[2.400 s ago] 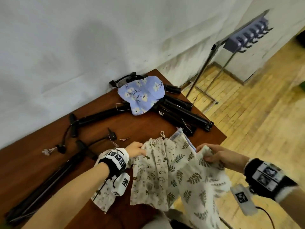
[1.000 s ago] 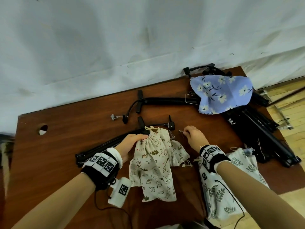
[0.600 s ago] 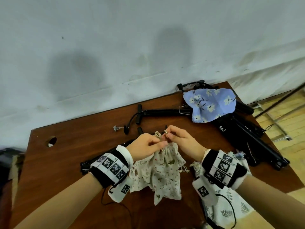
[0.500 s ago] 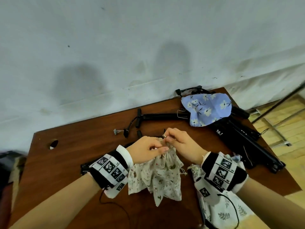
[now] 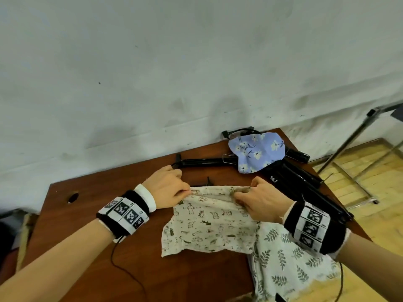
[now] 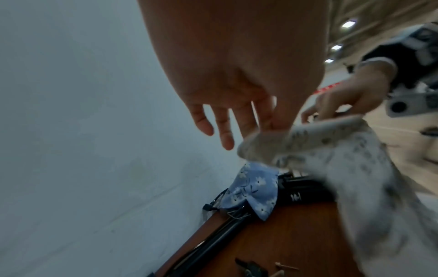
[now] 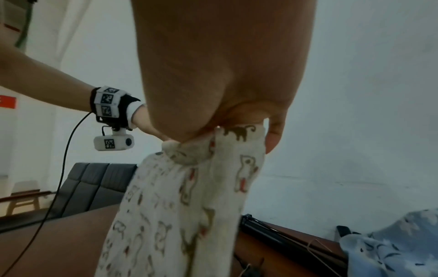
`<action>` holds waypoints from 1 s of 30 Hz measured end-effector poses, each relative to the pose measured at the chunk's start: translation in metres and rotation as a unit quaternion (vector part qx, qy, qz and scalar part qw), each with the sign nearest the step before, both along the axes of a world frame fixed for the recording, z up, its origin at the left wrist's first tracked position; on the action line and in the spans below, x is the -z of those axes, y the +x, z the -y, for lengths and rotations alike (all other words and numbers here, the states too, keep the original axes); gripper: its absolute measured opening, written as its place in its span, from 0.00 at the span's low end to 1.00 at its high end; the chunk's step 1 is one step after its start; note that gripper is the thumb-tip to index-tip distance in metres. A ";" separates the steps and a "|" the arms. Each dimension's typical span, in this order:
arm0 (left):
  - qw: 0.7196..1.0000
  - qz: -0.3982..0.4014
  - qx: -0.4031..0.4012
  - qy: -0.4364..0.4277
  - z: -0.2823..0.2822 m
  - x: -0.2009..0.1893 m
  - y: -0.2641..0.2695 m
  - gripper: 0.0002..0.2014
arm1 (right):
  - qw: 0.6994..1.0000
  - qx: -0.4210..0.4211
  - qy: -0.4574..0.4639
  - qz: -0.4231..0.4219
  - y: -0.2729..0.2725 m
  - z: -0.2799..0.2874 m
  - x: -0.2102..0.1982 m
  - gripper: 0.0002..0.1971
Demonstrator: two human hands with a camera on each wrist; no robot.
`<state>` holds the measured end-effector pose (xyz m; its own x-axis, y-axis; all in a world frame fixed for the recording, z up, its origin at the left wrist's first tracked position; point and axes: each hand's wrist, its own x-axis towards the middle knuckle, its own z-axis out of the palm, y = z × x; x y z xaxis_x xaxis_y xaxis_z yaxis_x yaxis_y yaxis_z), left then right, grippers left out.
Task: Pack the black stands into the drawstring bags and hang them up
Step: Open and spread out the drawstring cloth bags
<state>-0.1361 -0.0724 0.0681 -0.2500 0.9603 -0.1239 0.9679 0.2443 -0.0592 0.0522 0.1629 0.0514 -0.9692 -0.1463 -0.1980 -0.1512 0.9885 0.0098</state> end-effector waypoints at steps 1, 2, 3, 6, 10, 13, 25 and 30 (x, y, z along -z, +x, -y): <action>1.000 -0.007 -0.005 -0.027 -0.002 0.000 0.004 0.24 | 1.000 -0.005 0.019 0.001 0.002 0.000 0.000 0.11; 0.999 -0.011 -0.002 -0.049 -0.005 0.001 0.011 0.25 | 0.999 -0.010 0.036 0.004 0.004 0.000 0.001 0.12; 0.998 -0.015 0.004 -0.065 -0.010 0.000 0.021 0.27 | 0.999 -0.012 0.049 0.005 0.007 0.001 0.003 0.14; 0.993 -0.028 -0.014 -0.114 -0.027 -0.001 0.047 0.25 | 0.997 0.012 0.075 0.022 0.013 0.003 0.015 0.14; 0.978 0.014 -0.083 -0.192 -0.042 0.022 0.070 0.31 | 0.995 0.038 0.082 0.038 0.021 0.014 0.040 0.18; 0.972 0.044 -0.102 -0.206 -0.045 0.046 0.093 0.35 | 0.995 0.057 0.062 0.062 0.027 0.024 0.065 0.17; 0.966 0.082 -0.149 -0.195 -0.043 0.092 0.096 0.32 | 0.976 0.206 -0.054 0.038 0.006 0.030 0.113 0.14; 0.952 0.068 -0.174 -0.243 -0.040 0.086 0.089 0.40 | 0.978 0.203 -0.036 0.033 -0.003 0.029 0.113 0.15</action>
